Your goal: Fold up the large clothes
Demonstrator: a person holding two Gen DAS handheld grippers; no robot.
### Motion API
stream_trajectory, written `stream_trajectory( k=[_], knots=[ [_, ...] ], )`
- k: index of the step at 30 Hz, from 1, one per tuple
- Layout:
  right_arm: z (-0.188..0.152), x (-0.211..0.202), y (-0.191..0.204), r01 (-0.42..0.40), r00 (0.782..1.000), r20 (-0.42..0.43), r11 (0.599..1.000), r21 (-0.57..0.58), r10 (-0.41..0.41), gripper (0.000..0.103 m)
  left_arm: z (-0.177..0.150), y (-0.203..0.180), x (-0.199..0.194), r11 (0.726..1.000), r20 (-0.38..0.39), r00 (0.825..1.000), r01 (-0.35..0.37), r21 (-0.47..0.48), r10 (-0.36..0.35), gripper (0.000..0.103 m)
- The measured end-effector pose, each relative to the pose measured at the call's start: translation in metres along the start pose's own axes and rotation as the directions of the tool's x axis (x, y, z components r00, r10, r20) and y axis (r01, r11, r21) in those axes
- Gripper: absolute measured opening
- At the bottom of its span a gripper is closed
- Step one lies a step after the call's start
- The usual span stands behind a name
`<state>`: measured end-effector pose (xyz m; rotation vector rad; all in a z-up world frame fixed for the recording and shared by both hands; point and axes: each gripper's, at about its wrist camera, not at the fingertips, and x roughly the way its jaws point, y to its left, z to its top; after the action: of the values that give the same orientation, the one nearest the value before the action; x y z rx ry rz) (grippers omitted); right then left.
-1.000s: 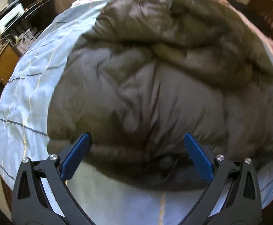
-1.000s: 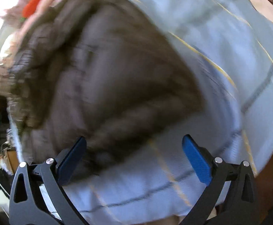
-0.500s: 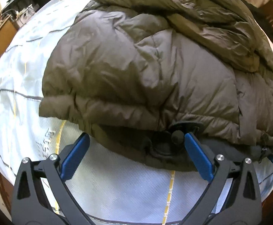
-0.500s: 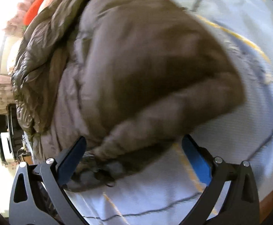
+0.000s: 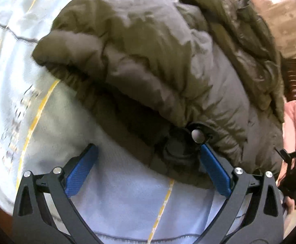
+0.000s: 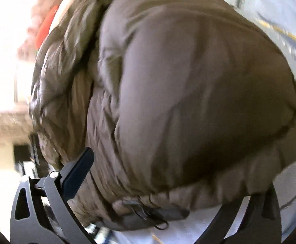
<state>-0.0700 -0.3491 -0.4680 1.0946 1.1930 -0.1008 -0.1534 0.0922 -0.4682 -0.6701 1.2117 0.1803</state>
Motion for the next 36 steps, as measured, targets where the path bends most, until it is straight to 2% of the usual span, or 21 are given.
stream_trajectory(
  k=[1, 3, 6, 9, 12, 14, 16, 19, 21, 22, 23, 24, 25, 26, 27, 28, 29, 31, 33, 36],
  knots=[
    [0.001, 0.002, 0.000, -0.005, 1.000, 0.005, 1.000, 0.007, 0.005, 0.102, 0.002, 0.001, -0.001, 1.000, 0.022, 0.999, 0.025, 0.001, -0.025, 0.101],
    [0.001, 0.002, -0.001, -0.008, 1.000, 0.016, 1.000, 0.006, 0.008, 0.102, 0.012, 0.004, -0.005, 0.990, 0.080, 0.988, 0.135, -0.029, -0.132, 0.101],
    [-0.001, -0.001, -0.004, 0.002, 1.000, 0.027, 0.999, -0.035, -0.001, 0.102, 0.027, 0.003, -0.004, 0.973, 0.111, 0.971, 0.219, -0.079, -0.210, 0.101],
    [-0.005, -0.004, -0.003, 0.001, 1.000, 0.025, 0.999, -0.050, 0.000, 0.102, 0.043, 0.008, 0.007, 0.929, 0.147, 0.942, 0.325, -0.176, -0.302, 0.101],
    [-0.013, -0.010, -0.007, -0.041, 0.999, 0.012, 0.999, 0.008, 0.041, 0.102, 0.045, 0.002, 0.013, 0.892, 0.178, 0.923, 0.377, -0.250, -0.341, 0.101],
    [-0.019, -0.024, -0.019, -0.096, 0.995, 0.024, 0.993, 0.071, 0.094, 0.102, 0.041, 0.004, 0.017, 0.856, 0.217, 0.901, 0.427, -0.291, -0.376, 0.101],
    [-0.023, -0.033, -0.028, -0.116, 0.993, 0.043, 0.989, 0.095, 0.112, 0.102, 0.040, 0.006, 0.024, 0.827, 0.251, 0.881, 0.466, -0.314, -0.401, 0.100],
    [-0.024, -0.031, -0.036, -0.120, 0.992, 0.061, 0.988, 0.100, 0.115, 0.102, 0.038, 0.007, 0.026, 0.821, 0.274, 0.870, 0.483, -0.306, -0.410, 0.091],
    [-0.022, -0.022, -0.032, -0.183, 0.981, 0.076, 0.979, 0.094, 0.176, 0.102, 0.036, 0.007, 0.027, 0.827, 0.277, 0.870, 0.480, -0.292, -0.407, 0.079],
    [-0.019, -0.017, -0.026, -0.200, 0.978, 0.083, 0.977, 0.077, 0.194, 0.101, 0.037, 0.004, 0.030, 0.831, 0.276, 0.872, 0.476, -0.287, -0.404, 0.077],
    [-0.017, -0.012, -0.019, -0.198, 0.977, 0.092, 0.978, 0.057, 0.193, 0.097, 0.037, 0.000, 0.033, 0.834, 0.274, 0.874, 0.472, -0.285, -0.400, 0.071],
    [-0.015, -0.005, -0.008, -0.176, 0.980, 0.105, 0.984, 0.031, 0.171, 0.086, 0.037, 0.000, 0.033, 0.834, 0.272, 0.875, 0.471, -0.287, -0.401, 0.063],
    [-0.013, 0.001, 0.003, -0.140, 0.983, 0.118, 0.990, -0.002, 0.139, 0.065, 0.036, 0.002, 0.034, 0.830, 0.269, 0.875, 0.473, -0.294, -0.403, 0.058],
    [-0.012, 0.007, 0.013, -0.100, 0.985, 0.135, 0.994, -0.038, 0.104, 0.049, 0.036, 0.003, 0.036, 0.823, 0.271, 0.872, 0.480, -0.303, -0.409, 0.049],
    [-0.013, 0.011, 0.019, -0.083, 0.986, 0.137, 0.994, -0.065, 0.091, 0.033, 0.034, 0.008, 0.034, 0.813, 0.280, 0.862, 0.497, -0.305, -0.422, 0.038],
    [-0.013, 0.014, 0.027, -0.062, 0.987, 0.138, 0.992, -0.105, 0.077, 0.023, 0.031, 0.011, 0.032, 0.797, 0.299, 0.846, 0.523, -0.302, -0.442, 0.035],
    [-0.013, 0.012, 0.030, -0.063, 0.987, 0.139, 0.989, -0.132, 0.082, 0.021, 0.031, 0.009, 0.030, 0.800, 0.303, 0.844, 0.524, -0.292, -0.442, 0.031],
    [-0.014, 0.008, 0.030, -0.092, 0.985, 0.137, 0.987, -0.129, 0.109, 0.016, 0.033, 0.001, 0.024, 0.823, 0.304, 0.848, 0.511, -0.249, -0.434, 0.025],
    [-0.013, 0.003, 0.027, -0.118, 0.983, 0.126, 0.988, -0.101, 0.131, 0.015, 0.036, -0.004, 0.016, 0.820, 0.316, 0.839, 0.521, -0.236, -0.442, 0.022],
    [-0.010, -0.012, 0.042, -0.164, 0.978, 0.113, 0.980, -0.112, 0.177, 0.014, 0.043, -0.015, -0.001, 0.778, 0.356, 0.798, 0.581, -0.238, -0.487, 0.022]
  ],
)
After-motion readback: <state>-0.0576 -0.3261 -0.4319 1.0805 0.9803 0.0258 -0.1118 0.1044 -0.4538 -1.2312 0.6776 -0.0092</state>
